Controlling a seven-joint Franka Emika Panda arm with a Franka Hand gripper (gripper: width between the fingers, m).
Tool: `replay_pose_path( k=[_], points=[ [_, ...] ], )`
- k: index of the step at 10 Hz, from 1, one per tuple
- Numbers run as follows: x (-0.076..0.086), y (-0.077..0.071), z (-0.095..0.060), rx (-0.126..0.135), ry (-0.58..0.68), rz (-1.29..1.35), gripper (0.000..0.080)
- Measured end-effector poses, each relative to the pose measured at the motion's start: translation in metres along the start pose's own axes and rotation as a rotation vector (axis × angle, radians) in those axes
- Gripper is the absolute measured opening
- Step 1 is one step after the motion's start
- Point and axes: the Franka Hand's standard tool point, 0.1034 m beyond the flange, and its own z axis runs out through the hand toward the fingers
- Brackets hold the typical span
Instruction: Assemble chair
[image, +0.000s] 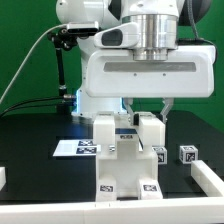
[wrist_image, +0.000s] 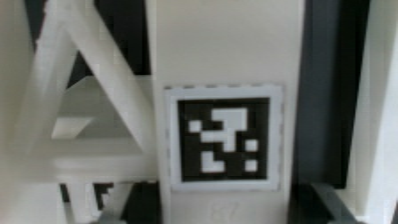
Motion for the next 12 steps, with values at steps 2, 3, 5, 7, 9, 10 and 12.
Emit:
replay_pose_path(
  k=[2,3,5,7,9,10,12],
  points=[
    [0.0010,0.0001,0.0004,0.005,-0.017,0.013,0.0287],
    [0.0026,0.0010,0.0005,0.024,-0.013,0.040,0.0287],
    [0.0024,0.0003,0.0002,0.028,-0.028,0.054,0.0287],
    [0.0054,-0.0026,0.0019,0.025,0.028,0.041,0.0287],
    [0.0043,-0.0017,0.0029,0.024,0.021,0.043,0.0287],
    [0.0043,-0.0017,0.0030,0.024,0.022,0.042,0.0287],
    [0.0043,-0.0015,0.0044,0.023,0.023,0.042,0.0287]
  ],
)
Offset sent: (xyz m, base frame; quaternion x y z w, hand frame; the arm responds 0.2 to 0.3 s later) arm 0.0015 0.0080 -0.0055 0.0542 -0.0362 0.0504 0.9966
